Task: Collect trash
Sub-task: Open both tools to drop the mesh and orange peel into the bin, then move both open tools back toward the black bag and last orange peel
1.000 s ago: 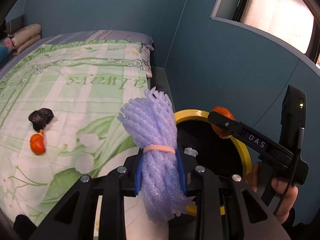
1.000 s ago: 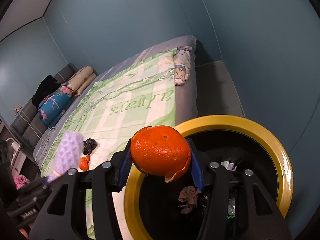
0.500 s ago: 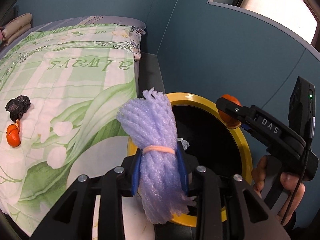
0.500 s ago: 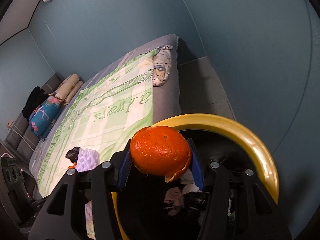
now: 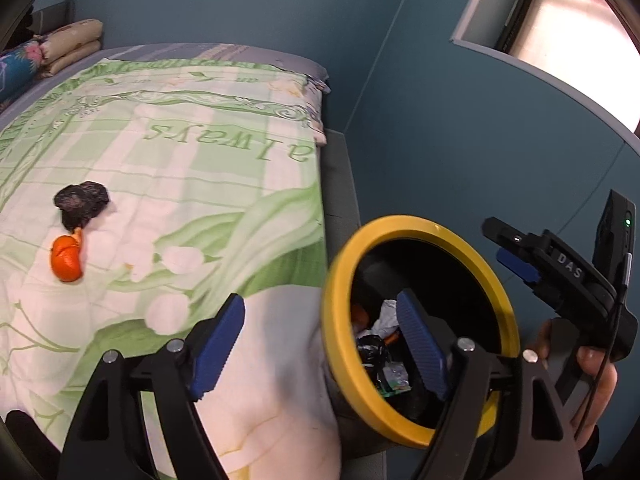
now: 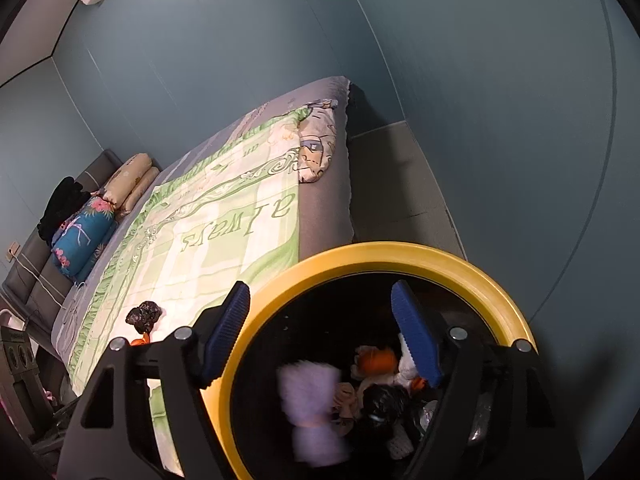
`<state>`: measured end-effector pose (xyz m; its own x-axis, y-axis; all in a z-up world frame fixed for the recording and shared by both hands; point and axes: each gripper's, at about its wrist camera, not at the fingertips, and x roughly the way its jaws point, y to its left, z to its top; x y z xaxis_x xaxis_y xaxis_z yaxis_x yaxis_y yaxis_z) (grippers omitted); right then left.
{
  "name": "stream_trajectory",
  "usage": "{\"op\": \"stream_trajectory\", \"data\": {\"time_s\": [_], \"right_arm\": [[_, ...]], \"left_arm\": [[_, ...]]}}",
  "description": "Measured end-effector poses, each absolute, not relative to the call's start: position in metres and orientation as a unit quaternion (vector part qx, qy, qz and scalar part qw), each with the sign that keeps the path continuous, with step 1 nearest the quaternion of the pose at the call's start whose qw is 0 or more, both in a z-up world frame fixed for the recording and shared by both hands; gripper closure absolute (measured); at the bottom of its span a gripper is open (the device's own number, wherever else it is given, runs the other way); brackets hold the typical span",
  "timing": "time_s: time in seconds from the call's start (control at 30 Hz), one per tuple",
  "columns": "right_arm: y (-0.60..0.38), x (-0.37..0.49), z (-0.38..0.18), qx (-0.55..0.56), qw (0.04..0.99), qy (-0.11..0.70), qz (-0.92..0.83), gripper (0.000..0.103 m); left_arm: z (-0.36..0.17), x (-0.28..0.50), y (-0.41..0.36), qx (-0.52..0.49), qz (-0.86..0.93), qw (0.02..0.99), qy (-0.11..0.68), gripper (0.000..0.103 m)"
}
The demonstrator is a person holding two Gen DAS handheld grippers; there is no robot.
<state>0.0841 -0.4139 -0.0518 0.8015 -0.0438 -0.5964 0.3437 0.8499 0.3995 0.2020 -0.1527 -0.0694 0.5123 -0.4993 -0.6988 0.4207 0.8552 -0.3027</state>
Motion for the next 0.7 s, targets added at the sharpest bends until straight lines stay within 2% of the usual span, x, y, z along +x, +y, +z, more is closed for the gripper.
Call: {"op": "stream_trajectory", "data": {"time_s": [0.37,0.7], "right_arm": [[-0.374,0.122,-0.028,0.215,0.930,0.294,-0.043,0.030],[-0.300,0.182,-0.012,0.168,0.931,0.324,0.024,0.030]], "left_arm": [[-0.067,0.225,-0.069,-0.081,-0.179,0.898,0.395,0.026],[-0.088,0.251,0.010,-0.128,-0.111,0.896,0.410,0.026]]}}
